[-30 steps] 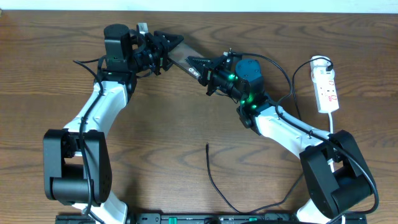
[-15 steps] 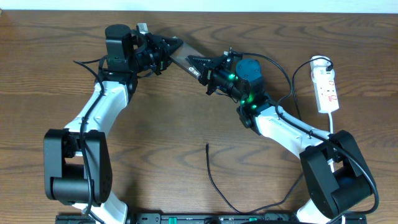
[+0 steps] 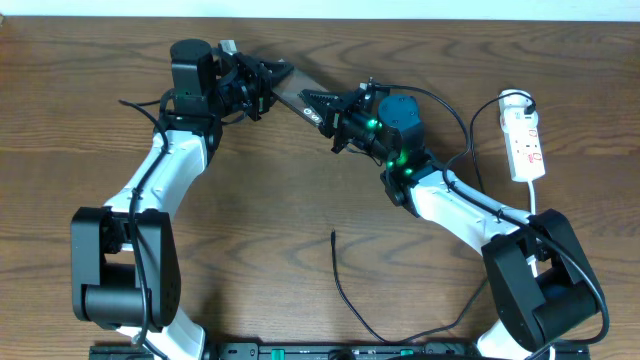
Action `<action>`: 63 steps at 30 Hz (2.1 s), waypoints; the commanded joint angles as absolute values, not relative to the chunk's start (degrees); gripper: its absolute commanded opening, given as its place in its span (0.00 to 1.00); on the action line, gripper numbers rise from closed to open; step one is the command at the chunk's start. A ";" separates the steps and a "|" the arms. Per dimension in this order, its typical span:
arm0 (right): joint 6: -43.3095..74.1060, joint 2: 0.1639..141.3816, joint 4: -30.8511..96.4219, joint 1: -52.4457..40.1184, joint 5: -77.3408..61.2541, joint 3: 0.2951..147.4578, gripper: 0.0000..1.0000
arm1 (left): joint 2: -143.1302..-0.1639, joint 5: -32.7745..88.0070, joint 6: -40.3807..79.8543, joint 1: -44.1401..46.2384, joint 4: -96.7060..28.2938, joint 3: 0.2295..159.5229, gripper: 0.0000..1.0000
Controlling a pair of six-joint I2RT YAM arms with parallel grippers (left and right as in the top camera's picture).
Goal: Plug charger to phone and switch on socket
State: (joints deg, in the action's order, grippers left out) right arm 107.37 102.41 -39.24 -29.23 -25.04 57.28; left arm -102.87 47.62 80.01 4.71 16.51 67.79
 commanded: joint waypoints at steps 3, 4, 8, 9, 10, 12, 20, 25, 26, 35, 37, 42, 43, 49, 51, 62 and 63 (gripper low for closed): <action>106.17 102.35 -39.44 -30.11 -24.73 58.17 0.02 | -102.78 46.87 81.32 4.75 16.80 67.51 0.19; 106.19 102.35 -39.44 -30.11 -24.73 58.17 0.02 | -102.78 46.87 81.32 4.75 16.80 67.51 0.19; 106.17 102.35 -39.46 -30.11 -24.73 58.17 0.01 | -102.78 46.87 81.30 4.75 16.80 67.51 0.08; 106.17 102.35 -39.44 -30.11 -24.73 58.17 0.02 | -102.78 46.85 81.28 4.75 16.82 67.51 0.08; 106.17 102.35 -39.44 -30.11 -24.73 58.17 0.01 | -102.78 46.85 81.25 4.75 16.80 67.51 0.08; 106.19 102.35 -39.44 -30.11 -24.73 58.17 0.01 | -102.78 46.85 80.79 4.75 16.80 67.51 0.08; 106.19 102.35 -39.46 -30.11 -24.73 58.17 0.01 | -102.78 46.85 80.66 4.75 16.80 67.51 0.08; 106.19 102.35 -39.46 -30.11 -24.75 58.17 0.12 | -102.78 46.85 80.66 4.75 16.80 67.51 0.07; 106.19 102.35 -39.46 -30.11 -24.77 58.17 0.19 | -102.78 46.85 80.66 4.75 16.80 67.51 0.07; 106.19 102.35 -39.70 -30.11 -24.93 58.17 0.95 | -102.78 46.59 80.64 4.54 16.80 67.51 0.08; 106.19 102.35 -39.70 -30.11 -25.23 58.17 0.99 | -102.78 46.41 80.62 4.08 16.80 67.51 0.08; 106.19 102.35 -39.70 -29.63 -26.46 58.17 0.99 | -102.78 47.18 79.11 0.86 15.64 67.51 0.07; 106.19 102.35 -39.68 -29.36 -26.76 58.17 0.99 | -102.78 47.44 78.41 -0.21 14.50 67.51 0.07; 100.99 102.35 -39.62 -27.40 -28.27 58.17 0.99 | -102.78 52.97 75.61 -8.51 9.91 67.51 0.07; 96.82 102.35 -39.62 -26.81 -28.71 58.17 0.99 | -102.78 56.23 75.64 -11.79 10.02 67.51 0.08; 68.03 102.35 -31.94 -25.04 -33.89 58.24 0.99 | -102.78 85.78 73.93 -26.11 23.59 67.51 0.07; 67.35 102.35 -30.30 -24.91 -34.52 58.54 0.99 | -102.78 87.29 73.93 -26.48 24.58 67.51 0.07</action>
